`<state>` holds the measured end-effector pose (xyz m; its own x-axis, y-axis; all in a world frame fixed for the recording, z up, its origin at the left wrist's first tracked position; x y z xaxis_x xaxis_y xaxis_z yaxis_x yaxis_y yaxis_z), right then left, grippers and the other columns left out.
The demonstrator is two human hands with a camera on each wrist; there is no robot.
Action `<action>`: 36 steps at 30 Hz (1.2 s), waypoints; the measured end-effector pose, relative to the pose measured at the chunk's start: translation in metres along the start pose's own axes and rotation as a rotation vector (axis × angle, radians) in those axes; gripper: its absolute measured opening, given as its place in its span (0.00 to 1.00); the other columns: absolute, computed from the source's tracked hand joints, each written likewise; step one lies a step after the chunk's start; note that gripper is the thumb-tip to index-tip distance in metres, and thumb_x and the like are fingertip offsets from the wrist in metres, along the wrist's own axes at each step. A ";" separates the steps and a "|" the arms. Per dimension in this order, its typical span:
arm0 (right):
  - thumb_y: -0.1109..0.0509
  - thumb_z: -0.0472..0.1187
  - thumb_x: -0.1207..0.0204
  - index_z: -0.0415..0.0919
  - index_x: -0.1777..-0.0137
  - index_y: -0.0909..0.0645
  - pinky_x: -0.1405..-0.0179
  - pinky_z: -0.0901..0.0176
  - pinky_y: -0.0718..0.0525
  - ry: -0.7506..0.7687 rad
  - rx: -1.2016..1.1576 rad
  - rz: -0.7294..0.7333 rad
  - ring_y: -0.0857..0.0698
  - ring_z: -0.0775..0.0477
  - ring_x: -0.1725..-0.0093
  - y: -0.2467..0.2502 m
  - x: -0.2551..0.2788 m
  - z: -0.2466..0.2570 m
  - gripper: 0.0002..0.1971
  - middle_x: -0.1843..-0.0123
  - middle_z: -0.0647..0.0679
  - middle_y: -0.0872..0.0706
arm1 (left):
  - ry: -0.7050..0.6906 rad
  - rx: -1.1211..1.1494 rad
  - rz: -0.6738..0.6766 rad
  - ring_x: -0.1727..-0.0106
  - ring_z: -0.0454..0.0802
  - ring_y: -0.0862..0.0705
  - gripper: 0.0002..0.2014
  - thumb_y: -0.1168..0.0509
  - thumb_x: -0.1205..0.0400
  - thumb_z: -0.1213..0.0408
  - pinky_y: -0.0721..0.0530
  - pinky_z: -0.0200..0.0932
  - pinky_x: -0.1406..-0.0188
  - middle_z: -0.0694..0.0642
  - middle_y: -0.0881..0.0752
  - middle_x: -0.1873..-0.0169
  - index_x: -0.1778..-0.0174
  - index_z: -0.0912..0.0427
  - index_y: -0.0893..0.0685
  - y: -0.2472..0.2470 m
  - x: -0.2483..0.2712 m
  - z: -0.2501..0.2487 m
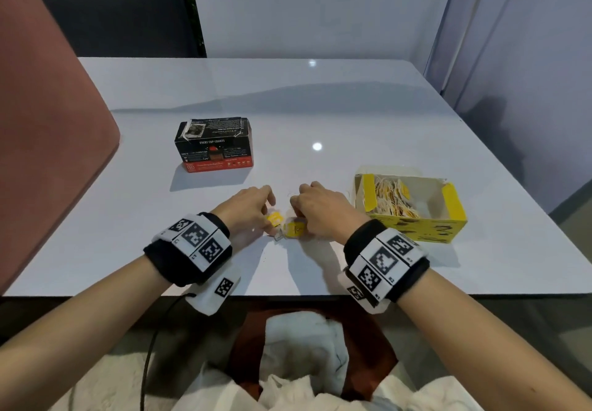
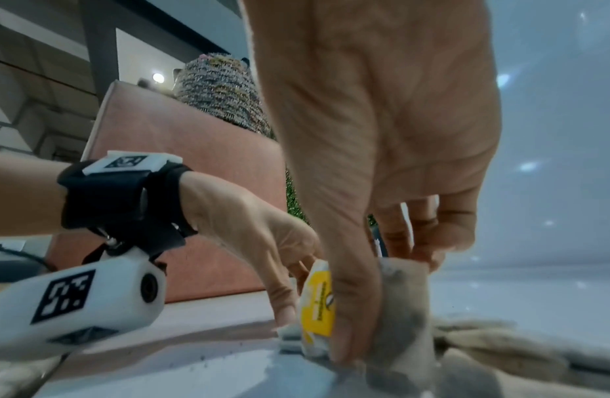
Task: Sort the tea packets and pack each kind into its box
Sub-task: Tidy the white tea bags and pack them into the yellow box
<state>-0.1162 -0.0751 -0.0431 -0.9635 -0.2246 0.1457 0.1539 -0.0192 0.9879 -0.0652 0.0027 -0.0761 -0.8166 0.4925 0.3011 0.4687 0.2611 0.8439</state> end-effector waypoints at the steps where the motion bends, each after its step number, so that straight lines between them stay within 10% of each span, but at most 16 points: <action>1: 0.37 0.39 0.20 0.38 0.43 0.23 0.60 0.53 0.31 0.001 -0.022 -0.005 0.27 0.41 0.37 0.002 0.001 -0.001 0.09 0.41 0.41 0.22 | -0.006 -0.022 0.010 0.52 0.51 0.24 0.23 0.23 0.31 0.62 0.28 0.43 0.55 0.53 0.22 0.55 0.43 0.56 0.24 -0.001 0.000 -0.002; 7: 0.27 0.42 0.29 0.43 0.49 0.24 0.65 0.54 0.22 -0.071 -0.398 -0.112 0.17 0.45 0.55 0.021 0.019 -0.016 0.11 0.55 0.45 0.14 | 0.028 -0.117 0.078 0.53 0.49 0.25 0.18 0.24 0.31 0.59 0.30 0.42 0.64 0.49 0.23 0.58 0.50 0.54 0.24 -0.004 0.000 -0.005; 10: 0.26 0.41 0.28 0.40 0.51 0.18 0.70 0.67 0.23 -0.135 -0.645 -0.172 0.18 0.63 0.70 0.026 0.033 -0.031 0.08 0.69 0.55 0.15 | -0.010 -0.106 0.045 0.53 0.50 0.25 0.14 0.26 0.29 0.62 0.30 0.42 0.65 0.52 0.19 0.57 0.55 0.56 0.24 0.001 -0.001 -0.009; 15: 0.23 0.43 0.31 0.38 0.59 0.18 0.71 0.65 0.29 -0.254 -0.830 -0.231 0.22 0.52 0.69 0.017 0.046 -0.048 0.09 0.67 0.47 0.17 | -0.058 0.119 -0.034 0.58 0.51 0.21 0.07 0.28 0.27 0.67 0.22 0.43 0.59 0.52 0.17 0.61 0.58 0.55 0.20 0.017 0.003 -0.006; 19: 0.24 0.37 0.29 0.33 0.45 0.22 0.67 0.58 0.18 -0.352 -1.279 -0.302 0.14 0.51 0.68 0.001 0.049 -0.057 0.15 0.57 0.41 0.12 | -0.024 0.596 0.000 0.52 0.51 0.17 0.07 0.32 0.22 0.68 0.16 0.45 0.45 0.60 0.15 0.54 0.51 0.66 0.16 0.028 0.018 0.007; 26: 0.32 0.27 0.25 0.27 0.38 0.27 0.69 0.66 0.14 -0.338 -2.032 -0.116 0.12 0.48 0.66 -0.022 0.039 -0.018 0.16 0.55 0.34 0.15 | 0.219 1.749 0.043 0.60 0.58 0.09 0.11 0.46 0.17 0.78 0.10 0.50 0.60 0.72 0.13 0.56 0.41 0.77 0.27 -0.004 0.044 0.007; 36: 0.34 0.27 0.23 0.31 0.42 0.25 0.66 0.63 0.12 -0.313 -2.138 -0.221 0.12 0.46 0.66 -0.016 0.040 -0.025 0.10 0.55 0.37 0.15 | 0.222 1.545 0.156 0.56 0.59 0.09 0.12 0.43 0.20 0.79 0.11 0.46 0.55 0.72 0.17 0.47 0.42 0.81 0.26 0.002 0.055 -0.002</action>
<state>-0.1515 -0.1080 -0.0542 -0.9557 0.0521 0.2896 -0.2039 -0.8270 -0.5239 -0.1103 0.0286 -0.0566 -0.6953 0.5038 0.5126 0.3146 0.8546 -0.4132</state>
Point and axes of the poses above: each hand's wrist, its own x-axis away from the middle knuckle, its own y-axis out of the back of the hand, z = x × y, the point moved 10 cm from there along -x, towards the middle knuckle
